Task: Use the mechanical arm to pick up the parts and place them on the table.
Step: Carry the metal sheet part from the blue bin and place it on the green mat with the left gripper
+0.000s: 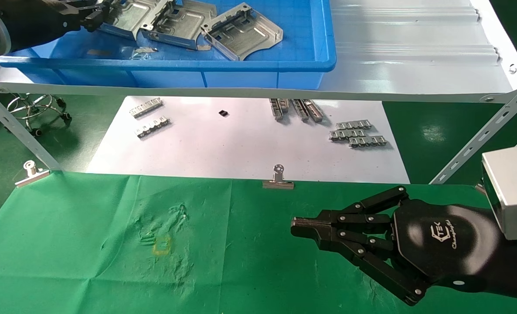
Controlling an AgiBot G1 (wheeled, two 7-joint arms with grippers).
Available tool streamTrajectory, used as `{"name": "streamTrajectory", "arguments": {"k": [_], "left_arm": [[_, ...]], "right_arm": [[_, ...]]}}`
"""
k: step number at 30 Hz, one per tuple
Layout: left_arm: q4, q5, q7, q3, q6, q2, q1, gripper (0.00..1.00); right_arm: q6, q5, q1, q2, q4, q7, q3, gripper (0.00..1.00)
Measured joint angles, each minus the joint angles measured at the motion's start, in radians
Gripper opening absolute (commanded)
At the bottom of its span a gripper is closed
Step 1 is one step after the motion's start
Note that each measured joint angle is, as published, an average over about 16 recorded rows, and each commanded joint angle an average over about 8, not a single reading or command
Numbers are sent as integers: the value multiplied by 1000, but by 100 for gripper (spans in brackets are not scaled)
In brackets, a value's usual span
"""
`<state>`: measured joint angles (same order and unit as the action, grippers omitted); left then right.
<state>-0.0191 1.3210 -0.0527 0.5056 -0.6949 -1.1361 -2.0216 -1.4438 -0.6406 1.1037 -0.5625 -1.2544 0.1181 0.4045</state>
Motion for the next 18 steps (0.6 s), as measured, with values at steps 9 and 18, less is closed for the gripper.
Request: {"name": "streamTrajectory", "arguments": {"k": [9,18], "left_arm": [[-19,-43,-35,-30,-24,16,-6,0],[-61,-98,-92,-64,-224,71,7,0]], "right_arm": [[0,0,0,0,0,0,0,0],[0,0,0,0,0,0,0,0]]}}
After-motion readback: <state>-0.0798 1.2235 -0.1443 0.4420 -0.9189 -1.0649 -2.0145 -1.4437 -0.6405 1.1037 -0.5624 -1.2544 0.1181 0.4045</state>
